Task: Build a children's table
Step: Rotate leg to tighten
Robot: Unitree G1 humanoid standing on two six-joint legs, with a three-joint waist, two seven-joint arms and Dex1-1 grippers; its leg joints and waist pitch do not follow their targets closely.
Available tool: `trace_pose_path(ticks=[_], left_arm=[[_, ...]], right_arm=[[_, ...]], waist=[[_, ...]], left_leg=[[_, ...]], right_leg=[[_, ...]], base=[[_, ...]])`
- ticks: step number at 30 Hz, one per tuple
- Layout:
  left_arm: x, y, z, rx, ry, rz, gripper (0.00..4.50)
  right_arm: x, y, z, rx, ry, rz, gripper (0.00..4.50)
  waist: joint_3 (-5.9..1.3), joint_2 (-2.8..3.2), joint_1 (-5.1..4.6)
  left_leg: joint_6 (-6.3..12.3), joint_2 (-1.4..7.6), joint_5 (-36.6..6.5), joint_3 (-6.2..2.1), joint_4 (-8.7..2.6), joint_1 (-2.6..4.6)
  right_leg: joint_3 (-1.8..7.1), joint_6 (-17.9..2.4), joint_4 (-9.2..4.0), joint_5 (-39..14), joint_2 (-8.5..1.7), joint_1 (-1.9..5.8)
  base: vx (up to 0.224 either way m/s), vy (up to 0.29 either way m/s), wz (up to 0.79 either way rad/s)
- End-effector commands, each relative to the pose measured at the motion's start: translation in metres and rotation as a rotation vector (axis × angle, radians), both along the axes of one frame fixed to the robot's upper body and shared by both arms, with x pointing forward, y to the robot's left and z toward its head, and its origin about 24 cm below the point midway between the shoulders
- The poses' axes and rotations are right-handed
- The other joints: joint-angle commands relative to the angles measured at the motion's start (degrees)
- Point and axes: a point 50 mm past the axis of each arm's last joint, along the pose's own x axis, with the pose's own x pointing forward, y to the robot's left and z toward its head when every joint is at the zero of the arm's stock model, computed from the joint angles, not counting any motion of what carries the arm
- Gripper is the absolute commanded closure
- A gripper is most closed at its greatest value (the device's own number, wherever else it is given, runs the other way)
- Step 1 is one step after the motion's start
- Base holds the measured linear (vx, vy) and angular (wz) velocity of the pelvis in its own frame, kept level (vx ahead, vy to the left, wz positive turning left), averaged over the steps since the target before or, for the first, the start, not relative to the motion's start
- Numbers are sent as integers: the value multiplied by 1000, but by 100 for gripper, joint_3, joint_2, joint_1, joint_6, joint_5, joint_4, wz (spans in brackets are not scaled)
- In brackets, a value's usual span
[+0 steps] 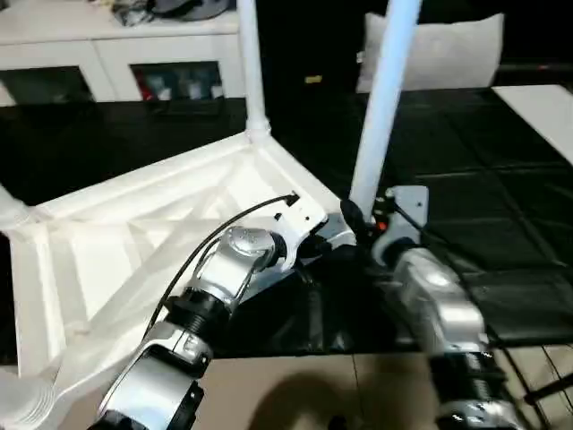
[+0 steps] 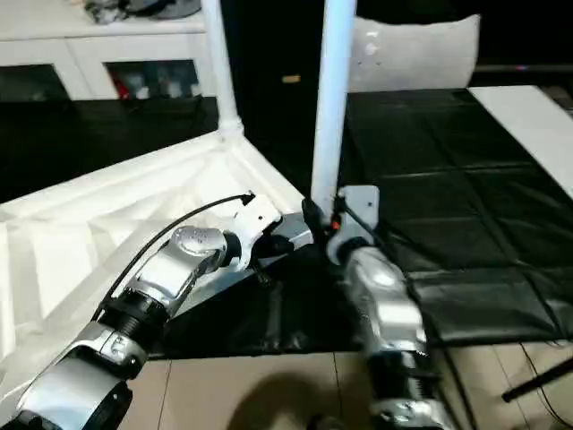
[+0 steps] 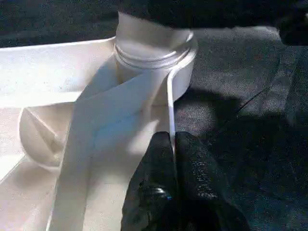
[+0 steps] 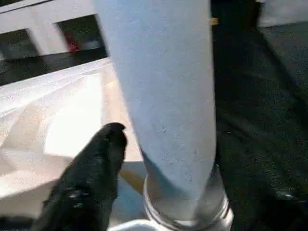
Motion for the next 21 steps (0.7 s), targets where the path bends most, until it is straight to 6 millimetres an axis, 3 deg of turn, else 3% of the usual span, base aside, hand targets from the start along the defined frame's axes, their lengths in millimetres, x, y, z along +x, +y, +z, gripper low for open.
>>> trace_pose_path(ticks=[1,7,13,15,18,19,21], left_arm=[[2,-2,14,-19,-63,-64,450],[-2,15,9,31,-60,-158,450],[-11,32,5,87,-43,-328,450],[-16,38,5,100,-33,-410,450],[-21,43,5,114,-25,-492,450],[-25,46,6,125,-12,-547,450],[-28,49,5,152,2,-609,450]], right_arm=[[-6,2,2,9,-23,121,96],[-17,-39,11,-90,-48,289,52],[-28,-65,21,-231,-18,554,7],[-33,-67,23,-256,-5,654,7],[-37,-67,24,-254,12,741,7],[-39,-67,24,-253,19,796,24],[-39,-65,21,-259,41,853,34]], waist=[[-463,-116,124],[-423,-111,303],[-396,-130,377],[-399,-164,385],[-401,-156,416],[-406,-186,449],[-411,-176,495]], left_leg=[[1093,55,221,27,-265,-110],[860,99,-244,52,-297,-29],[702,89,-659,61,-323,3],[727,82,-655,69,-321,-10],[790,106,-603,67,-325,-7],[780,113,-567,75,-323,-2],[769,132,-525,76,-328,18]], right_leg=[[379,-615,-220,-943,-364,508],[370,-300,-338,-1791,-327,467],[352,-108,-409,-2328,-317,452],[362,-141,-393,-2308,-315,447],[380,-218,-369,-2225,-317,428],[379,-244,-366,-2226,-318,426],[395,-283,-348,-2211,-327,408]], base=[[0,0,0],[0,0,0],[0,0,0],[0,0,0],[0,0,0],[0,0,0],[0,0,0]])
